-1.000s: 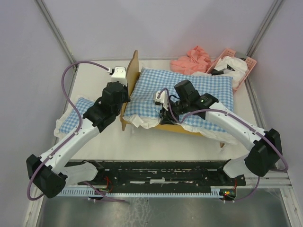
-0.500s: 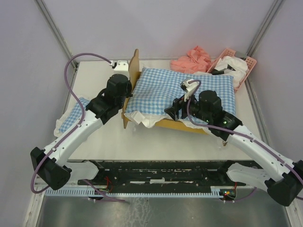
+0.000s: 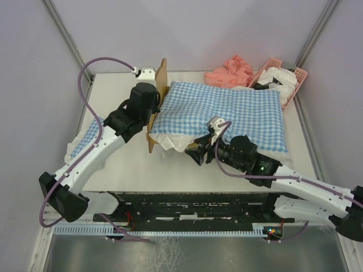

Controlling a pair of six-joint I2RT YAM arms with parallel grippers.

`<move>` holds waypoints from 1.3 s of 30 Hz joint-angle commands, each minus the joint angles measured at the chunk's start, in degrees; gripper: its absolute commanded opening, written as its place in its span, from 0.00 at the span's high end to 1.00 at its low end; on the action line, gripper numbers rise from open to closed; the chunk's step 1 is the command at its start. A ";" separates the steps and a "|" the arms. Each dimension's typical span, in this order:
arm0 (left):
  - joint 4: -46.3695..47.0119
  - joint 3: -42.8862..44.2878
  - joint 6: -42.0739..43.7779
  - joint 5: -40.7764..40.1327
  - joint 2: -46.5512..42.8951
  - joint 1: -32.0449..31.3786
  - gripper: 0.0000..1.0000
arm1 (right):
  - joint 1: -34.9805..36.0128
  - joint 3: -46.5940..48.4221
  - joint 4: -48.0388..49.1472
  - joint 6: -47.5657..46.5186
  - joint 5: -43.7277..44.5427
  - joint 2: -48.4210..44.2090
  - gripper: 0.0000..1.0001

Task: Set up the pet bed
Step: Tie the ropes to the bed frame.

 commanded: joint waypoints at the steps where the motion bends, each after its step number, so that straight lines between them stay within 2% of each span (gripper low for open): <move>1: 2.60 5.12 -12.46 -9.84 2.06 1.09 0.97 | 6.07 -3.14 13.70 -6.82 4.32 5.48 0.36; 3: 2.09 5.58 -12.88 -9.93 2.25 1.10 0.97 | 8.94 -5.63 22.17 -12.06 5.55 9.18 0.38; 8: 0.46 7.24 -13.34 -9.51 2.75 1.10 0.97 | 14.79 -7.92 36.32 -25.68 8.49 22.67 0.40; 11: -0.29 8.12 -13.25 -9.41 2.89 1.09 0.97 | 15.39 -9.32 47.59 -29.10 10.62 29.87 0.40; 13: -1.02 8.82 -13.21 -9.54 3.15 1.09 0.97 | 15.41 -10.03 55.49 -29.32 15.77 34.04 0.42; 15: -1.24 9.03 -13.17 -9.45 3.20 1.08 0.97 | 15.44 -9.92 60.90 -30.69 22.05 37.93 0.45; 18: -1.39 9.08 -12.83 -9.09 3.36 1.15 0.97 | 15.42 -9.43 67.10 -33.50 25.61 43.51 0.47; 27: -2.20 9.56 -12.33 -8.04 3.90 1.18 0.97 | 13.82 -10.51 77.55 -32.44 27.95 49.93 0.53; 39: -2.29 8.42 -13.22 -8.14 3.46 1.18 0.97 | 12.57 -8.30 80.27 -29.60 24.80 51.77 0.50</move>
